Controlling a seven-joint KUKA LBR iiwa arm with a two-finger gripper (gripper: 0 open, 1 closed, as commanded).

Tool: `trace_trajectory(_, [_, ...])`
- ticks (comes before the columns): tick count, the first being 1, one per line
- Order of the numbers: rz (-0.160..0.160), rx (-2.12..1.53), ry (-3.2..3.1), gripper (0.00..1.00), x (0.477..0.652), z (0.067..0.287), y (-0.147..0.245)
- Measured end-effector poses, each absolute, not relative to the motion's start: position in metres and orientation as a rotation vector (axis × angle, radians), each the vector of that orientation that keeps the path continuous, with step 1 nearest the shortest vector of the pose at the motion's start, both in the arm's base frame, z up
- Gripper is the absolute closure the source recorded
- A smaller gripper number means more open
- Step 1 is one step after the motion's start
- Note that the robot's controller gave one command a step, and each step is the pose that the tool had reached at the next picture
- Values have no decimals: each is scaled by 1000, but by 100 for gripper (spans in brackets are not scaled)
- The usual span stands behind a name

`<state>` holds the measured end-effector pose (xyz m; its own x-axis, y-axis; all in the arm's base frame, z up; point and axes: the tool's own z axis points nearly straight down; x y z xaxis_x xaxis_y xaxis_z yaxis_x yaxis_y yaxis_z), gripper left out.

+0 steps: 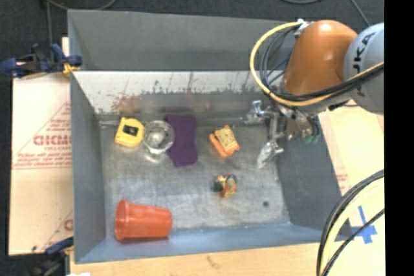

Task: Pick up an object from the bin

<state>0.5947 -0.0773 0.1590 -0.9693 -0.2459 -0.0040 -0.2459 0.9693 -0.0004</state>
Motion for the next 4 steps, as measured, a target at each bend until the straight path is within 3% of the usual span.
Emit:
trace_trajectory(1, [0,98,3131,0,617,126,-70])
trace_trajectory(2, [-3,-20,3134,0,623,79,-62])
trace_trajectory(3, [-3,-31,3135,100,622,84,-62])
trace_trajectory(4, [-3,-31,3135,100,622,84,-62])
